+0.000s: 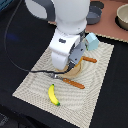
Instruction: Interact with the objects in diverse but meaningful ways.
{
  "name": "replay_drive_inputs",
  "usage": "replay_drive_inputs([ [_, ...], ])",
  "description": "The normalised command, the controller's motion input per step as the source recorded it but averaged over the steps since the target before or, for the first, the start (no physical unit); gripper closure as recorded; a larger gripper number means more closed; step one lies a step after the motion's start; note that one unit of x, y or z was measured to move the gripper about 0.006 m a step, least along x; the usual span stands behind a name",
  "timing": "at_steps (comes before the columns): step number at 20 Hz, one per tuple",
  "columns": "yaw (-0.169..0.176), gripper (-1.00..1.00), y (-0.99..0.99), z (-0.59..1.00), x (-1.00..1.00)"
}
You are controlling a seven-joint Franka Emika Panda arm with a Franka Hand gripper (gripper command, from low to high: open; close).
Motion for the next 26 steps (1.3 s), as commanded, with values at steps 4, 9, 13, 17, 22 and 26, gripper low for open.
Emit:
replay_drive_inputs([
  [4, 0.012, 1.00, 0.02, -0.19, 0.16],
  [9, 0.011, 1.00, 0.00, -0.17, 0.04],
  [13, 0.014, 1.00, 0.00, -0.12, 0.05],
  [17, 0.017, -1.00, 0.01, -0.07, 0.05],
  [22, 0.019, -1.00, 0.16, 0.34, 0.12],
  [26, 0.032, -1.00, 0.21, 0.48, 0.14],
])
